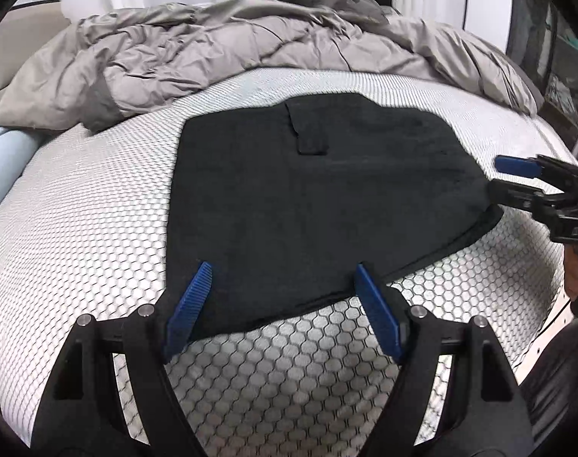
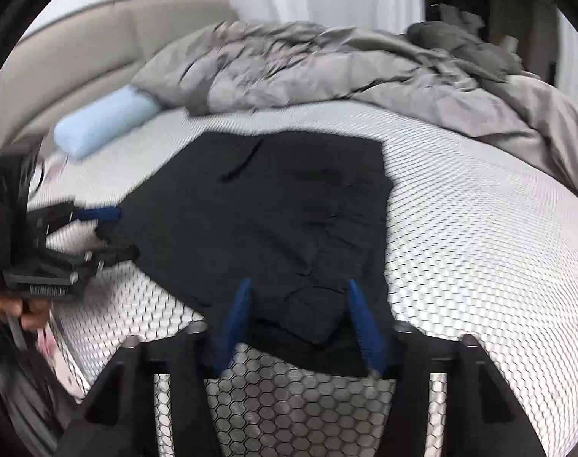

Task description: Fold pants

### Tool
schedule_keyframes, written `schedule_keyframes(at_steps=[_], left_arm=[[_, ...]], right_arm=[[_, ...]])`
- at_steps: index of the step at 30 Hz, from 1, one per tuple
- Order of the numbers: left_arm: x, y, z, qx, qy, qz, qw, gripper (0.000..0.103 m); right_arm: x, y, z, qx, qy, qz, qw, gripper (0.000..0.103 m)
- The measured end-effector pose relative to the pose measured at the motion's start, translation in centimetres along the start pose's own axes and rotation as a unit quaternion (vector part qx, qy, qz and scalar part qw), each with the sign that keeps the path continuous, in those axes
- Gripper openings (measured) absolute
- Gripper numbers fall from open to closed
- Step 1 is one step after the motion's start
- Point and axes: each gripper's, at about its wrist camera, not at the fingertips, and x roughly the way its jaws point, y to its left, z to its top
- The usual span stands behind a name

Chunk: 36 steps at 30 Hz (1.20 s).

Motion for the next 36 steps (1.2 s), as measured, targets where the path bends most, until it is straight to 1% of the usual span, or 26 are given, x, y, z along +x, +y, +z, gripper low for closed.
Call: schedule_keyframes(at_steps=[2, 3, 4, 5, 6, 7, 10, 15, 18, 20, 23, 27, 31, 36], left_arm=[[-1.7, 0.3, -0.1, -0.011, -0.02, -0.004, 0.9997, 0.079], [-2.6, 0.3, -0.1, -0.014, -0.033, -0.004, 0.9993, 0.085], [-3.7, 0.5, -0.2, -0.018, -0.055, 0.001, 0.9983, 0.09], [-4.5, 0.4, -0.3, -0.023, -0.066, 0.005, 0.9975, 0.092], [-5.1, 0.6, -0.5, -0.029, -0.076, 0.007, 0.9966, 0.098], [-5.9, 0.8, -0.7, -0.037, -0.085, 0.008, 0.9956, 0.102], [-7.4, 1.6, -1.4, -0.068, -0.104, 0.005, 0.9922, 0.102], [-8.3, 1.7, -1.9, -0.082, -0.121, 0.008, 0.9892, 0.102], [-7.8, 1.5, -1.9, -0.086, -0.111, -0.002, 0.9902, 0.102], [-7.2, 1.7, -1.7, -0.09, -0.105, -0.009, 0.9903, 0.102], [-6.5, 1.4, -1.6, -0.081, -0.1, -0.012, 0.9917, 0.102], [-6.2, 0.7, -1.7, -0.059, -0.102, -0.012, 0.993, 0.102], [-6.1, 0.5, -1.6, -0.055, -0.105, -0.009, 0.9929, 0.102], [-6.2, 0.7, -1.5, -0.055, -0.107, -0.005, 0.9928, 0.102]], right_arm=[[-1.2, -0.4, 0.4, 0.02, -0.031, -0.001, 0.999, 0.087], [-1.8, -0.6, 0.4, 0.026, -0.045, 0.004, 0.999, 0.09], [-3.2, -0.6, -0.2, 0.033, -0.062, 0.009, 0.997, 0.093], [-3.8, -0.7, -0.2, 0.038, -0.075, 0.011, 0.996, 0.099], [-4.3, -0.6, -0.4, 0.042, -0.086, 0.013, 0.995, 0.103], [-5.1, -0.4, -0.5, 0.043, -0.101, 0.015, 0.994, 0.103], [-6.0, 0.5, -0.9, 0.032, -0.119, 0.013, 0.992, 0.103], [-6.8, 1.8, -2.1, 0.018, -0.126, 0.02, 0.992, 0.103], [-6.7, 2.4, -2.5, 0.011, -0.133, 0.016, 0.991, 0.103], [-6.4, 2.3, -2.6, 0.018, -0.135, 0.014, 0.991, 0.103], [-6.0, 2.2, -2.7, 0.025, -0.131, 0.013, 0.991, 0.103], [-6.4, 2.0, -2.7, 0.031, -0.142, 0.017, 0.989, 0.103], [-6.8, 1.5, -2.6, 0.046, -0.147, 0.023, 0.988, 0.103], [-6.4, 1.3, -2.6, 0.046, -0.139, 0.021, 0.989, 0.103]])
